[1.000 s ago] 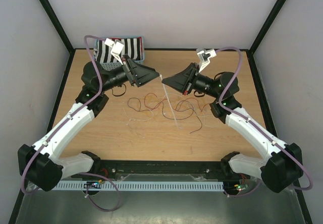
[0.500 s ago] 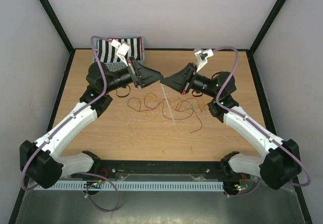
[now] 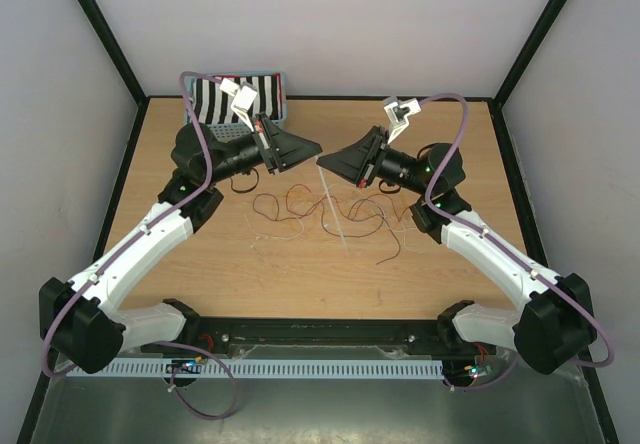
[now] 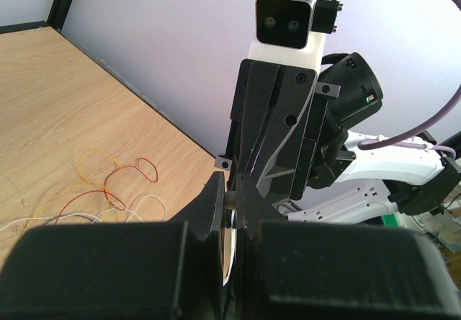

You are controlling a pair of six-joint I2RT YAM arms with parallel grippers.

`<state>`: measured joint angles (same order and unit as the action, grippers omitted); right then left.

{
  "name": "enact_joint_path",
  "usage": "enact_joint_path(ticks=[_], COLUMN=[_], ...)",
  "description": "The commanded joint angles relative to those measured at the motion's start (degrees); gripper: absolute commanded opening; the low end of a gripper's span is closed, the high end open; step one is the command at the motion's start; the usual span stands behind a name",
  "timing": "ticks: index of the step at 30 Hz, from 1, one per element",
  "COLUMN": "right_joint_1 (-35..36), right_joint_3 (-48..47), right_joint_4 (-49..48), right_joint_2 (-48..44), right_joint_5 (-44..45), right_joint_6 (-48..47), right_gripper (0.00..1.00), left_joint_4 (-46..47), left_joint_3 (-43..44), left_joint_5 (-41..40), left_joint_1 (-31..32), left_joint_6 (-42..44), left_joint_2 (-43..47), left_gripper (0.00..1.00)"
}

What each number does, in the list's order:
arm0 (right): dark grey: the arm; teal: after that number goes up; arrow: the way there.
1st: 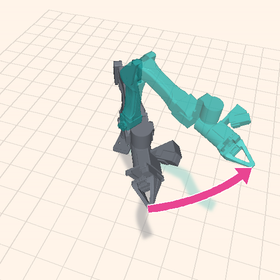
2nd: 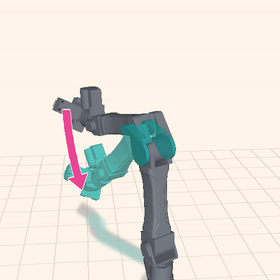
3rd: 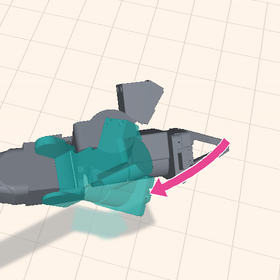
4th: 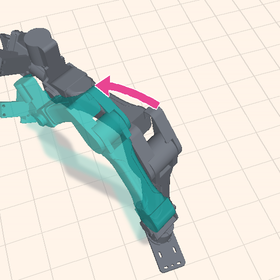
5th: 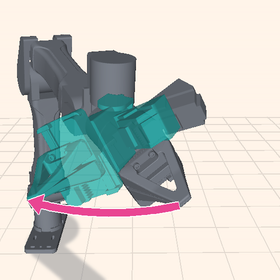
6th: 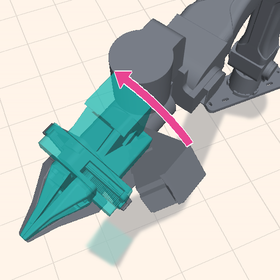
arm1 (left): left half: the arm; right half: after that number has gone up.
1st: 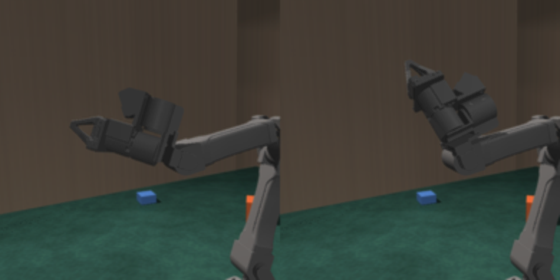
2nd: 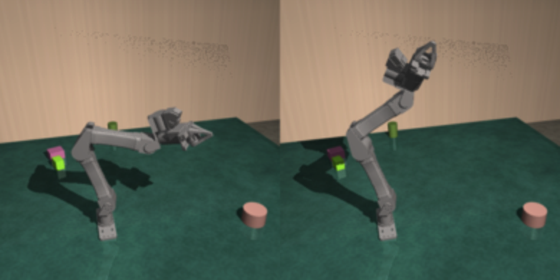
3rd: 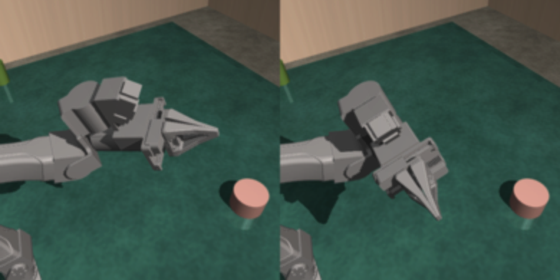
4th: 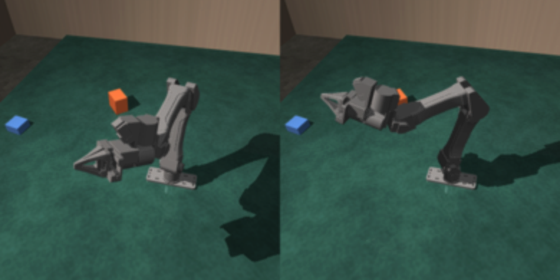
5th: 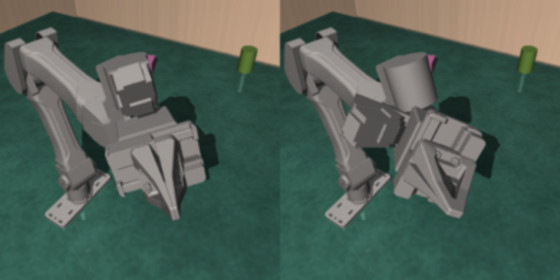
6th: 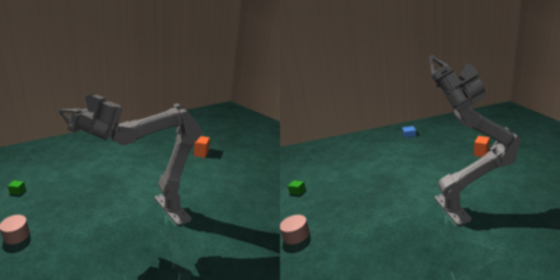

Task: Zip-tie the wires
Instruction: Pick up the ribbon at the center of the board.

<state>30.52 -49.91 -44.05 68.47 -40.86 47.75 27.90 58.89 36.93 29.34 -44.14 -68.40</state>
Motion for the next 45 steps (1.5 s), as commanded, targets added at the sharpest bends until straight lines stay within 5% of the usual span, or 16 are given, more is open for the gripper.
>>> enact_joint_path(ticks=[1,7,13,29,35,41,45], right_joint_1=[0.41,0.47,0.41,0.42,0.44,0.41,0.42], right_joint_3=[1.02,1.51,2.01,3.70,3.70,3.64,3.93], right_joint_4=[-2.01,-0.51,4.76,6.92,6.66,7.25,7.44], right_joint_2=[-0.03,-0.70,-2.25,-2.88,-2.77,-3.07,-3.31], right_joint_5=[-0.31,-1.20,-3.38,-5.54,-5.24,-3.53,-1.54], right_joint_6=[-0.89,-2.06,-5.16,-5.81,-5.39,-5.38,-5.03], right_gripper=[0.04,0.22,0.26,0.25,0.06,0.00,0.00], left_joint_4=[2.95,2.86,2.87,2.86,2.84,2.81,2.77], left_joint_3=[1.20,1.61,1.90,1.75,1.34,0.80,-0.46], left_joint_5=[-1.27,-1.28,-0.55,-0.65,-0.59,-0.63,-0.63], left_joint_1=[0.18,-0.87,-2.64,-3.52,-3.51,-3.74,-4.85], left_joint_6=[0.77,0.27,-0.66,-1.29,-1.25,-0.90,-1.12], left_joint_2=[0.83,0.95,1.32,0.86,0.43,0.54,1.48], left_gripper=[0.00,0.00,0.00,0.00,0.01,0.23,0.76])
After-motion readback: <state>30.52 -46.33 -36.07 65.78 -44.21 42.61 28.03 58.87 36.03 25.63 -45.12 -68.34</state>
